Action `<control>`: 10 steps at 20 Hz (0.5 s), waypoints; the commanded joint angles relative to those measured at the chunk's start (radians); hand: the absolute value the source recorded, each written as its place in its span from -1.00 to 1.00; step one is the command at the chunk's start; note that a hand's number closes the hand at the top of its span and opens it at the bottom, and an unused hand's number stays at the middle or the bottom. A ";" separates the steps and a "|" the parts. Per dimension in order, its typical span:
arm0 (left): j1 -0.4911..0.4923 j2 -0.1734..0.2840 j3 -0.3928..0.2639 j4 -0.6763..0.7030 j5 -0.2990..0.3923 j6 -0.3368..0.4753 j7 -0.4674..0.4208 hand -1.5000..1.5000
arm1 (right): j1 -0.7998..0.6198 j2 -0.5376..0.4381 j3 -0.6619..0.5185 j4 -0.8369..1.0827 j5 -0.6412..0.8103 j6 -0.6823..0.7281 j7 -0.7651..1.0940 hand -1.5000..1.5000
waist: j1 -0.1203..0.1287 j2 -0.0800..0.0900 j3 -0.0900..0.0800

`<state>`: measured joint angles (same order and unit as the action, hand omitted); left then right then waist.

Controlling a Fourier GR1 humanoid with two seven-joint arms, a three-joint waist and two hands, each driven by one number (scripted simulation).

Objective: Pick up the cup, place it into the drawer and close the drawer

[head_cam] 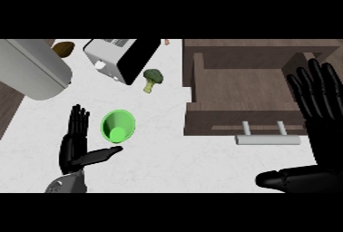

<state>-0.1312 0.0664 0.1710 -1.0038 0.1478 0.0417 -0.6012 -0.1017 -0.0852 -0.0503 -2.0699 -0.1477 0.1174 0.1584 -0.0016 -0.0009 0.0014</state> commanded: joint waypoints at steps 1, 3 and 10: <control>-0.030 -0.002 0.014 0.140 -0.005 -0.004 -0.093 -1.00 | 0.014 -0.004 -0.017 -0.003 -0.017 0.012 -0.008 -1.00 | -0.001 0.001 -0.002; -0.094 -0.009 0.026 0.214 -0.007 0.024 -0.108 -1.00 | -0.061 -0.018 -0.019 0.022 -0.013 -0.002 0.034 -1.00 | -0.001 0.002 -0.002; -0.092 0.005 0.023 0.308 -0.004 -0.028 -0.201 -1.00 | 0.016 0.039 0.062 0.005 0.066 -0.017 -0.033 -1.00 | -0.002 0.002 -0.002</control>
<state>-0.2161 0.0850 0.1988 -0.7832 0.1581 0.0245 -0.7080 -0.1161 -0.0752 -0.0320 -2.0759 -0.1324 0.1068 0.1781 -0.0025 0.0001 -0.0001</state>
